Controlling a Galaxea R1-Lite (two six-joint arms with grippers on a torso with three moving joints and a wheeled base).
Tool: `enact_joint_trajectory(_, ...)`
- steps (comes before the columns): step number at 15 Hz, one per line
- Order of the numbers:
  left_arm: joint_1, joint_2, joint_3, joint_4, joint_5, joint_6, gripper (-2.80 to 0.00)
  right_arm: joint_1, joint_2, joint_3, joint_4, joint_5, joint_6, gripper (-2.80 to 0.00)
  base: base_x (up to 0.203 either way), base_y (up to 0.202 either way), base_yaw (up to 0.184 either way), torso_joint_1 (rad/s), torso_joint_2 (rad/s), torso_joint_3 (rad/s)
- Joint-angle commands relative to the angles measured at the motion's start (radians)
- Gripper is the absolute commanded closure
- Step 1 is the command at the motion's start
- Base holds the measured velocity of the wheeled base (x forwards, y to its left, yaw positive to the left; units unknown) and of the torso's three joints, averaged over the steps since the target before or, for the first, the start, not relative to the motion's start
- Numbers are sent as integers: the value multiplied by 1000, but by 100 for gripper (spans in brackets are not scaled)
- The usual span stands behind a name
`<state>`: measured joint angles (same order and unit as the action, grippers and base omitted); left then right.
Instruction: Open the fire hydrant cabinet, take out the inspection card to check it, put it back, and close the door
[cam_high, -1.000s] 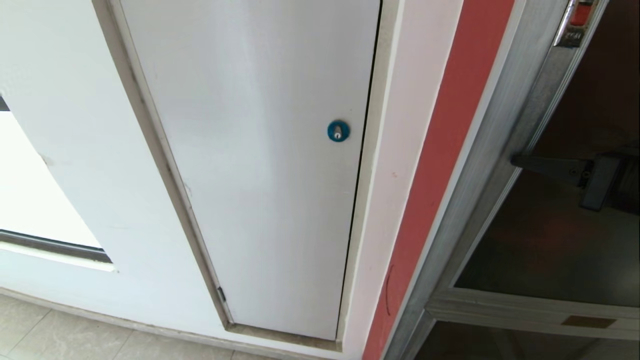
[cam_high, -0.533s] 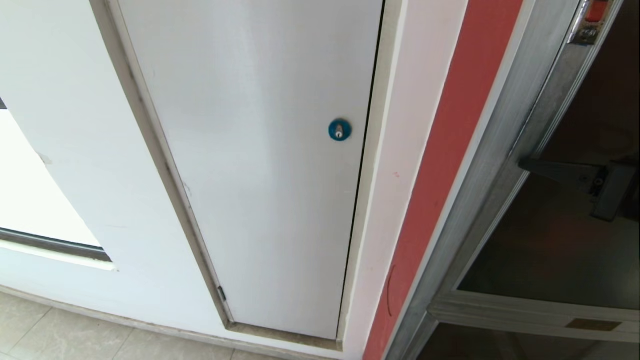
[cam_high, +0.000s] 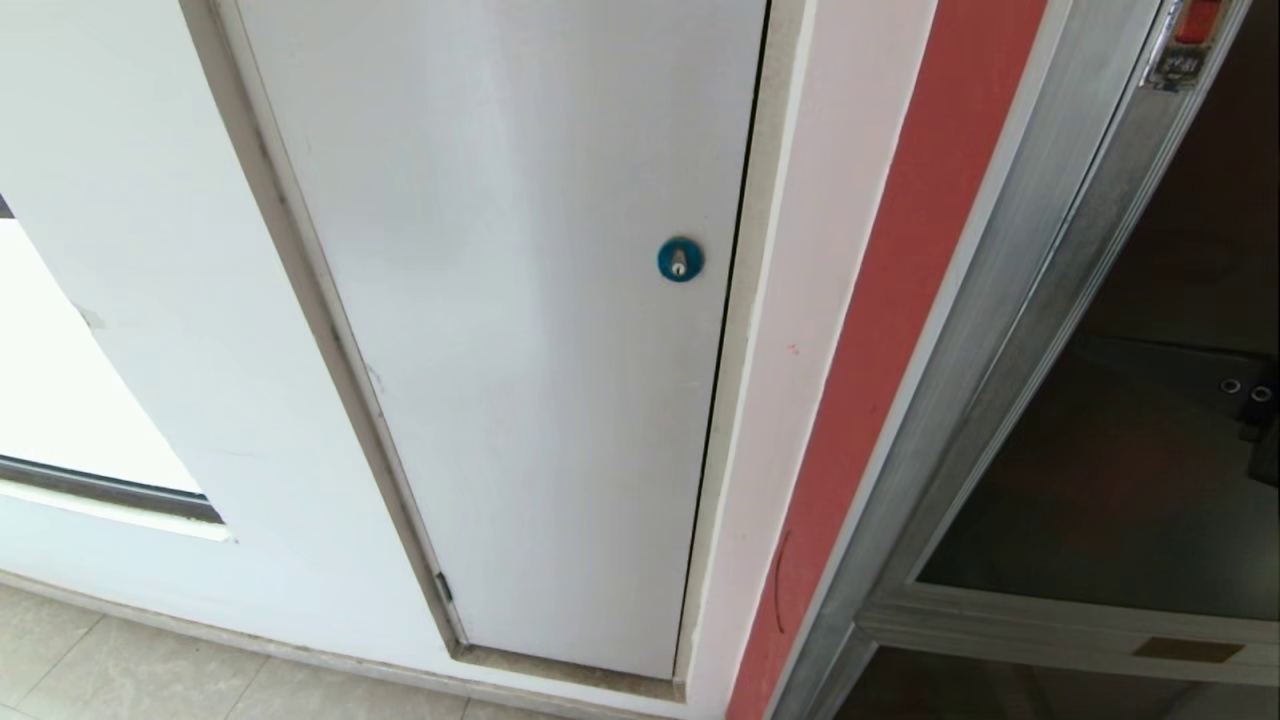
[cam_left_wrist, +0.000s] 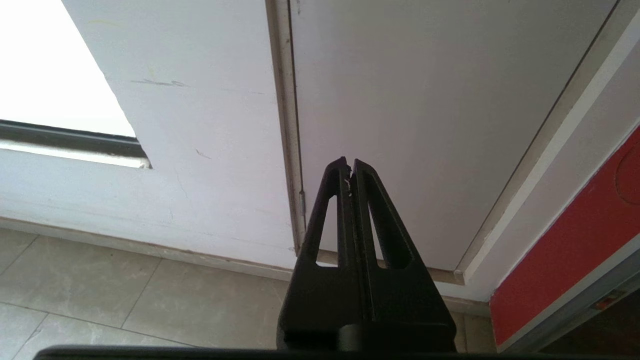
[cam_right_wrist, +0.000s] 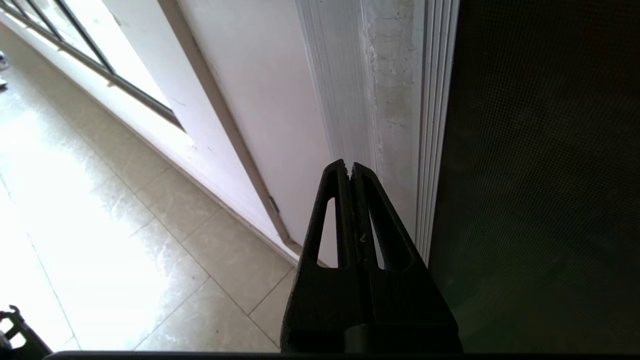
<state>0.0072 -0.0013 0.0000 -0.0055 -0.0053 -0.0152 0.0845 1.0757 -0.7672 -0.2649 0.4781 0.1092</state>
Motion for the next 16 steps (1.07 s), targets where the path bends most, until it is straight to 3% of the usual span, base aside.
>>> enact_joint_trajectory(1,0,1,0,-1,-1,0,0,1,-45,8,0,5,14,0,0,0,0,0,0,0)
enact_joint_trajectory(8,0,1,0,-1,1,0,0,0,-95,-35,-3,-1,29,0,0,0,0,0,0,0)
enact_joint_trajectory(16,0,1,0,-1,1,0,0,0,-70,-236,1,-13,129,0,0,0,0,0,0,0)
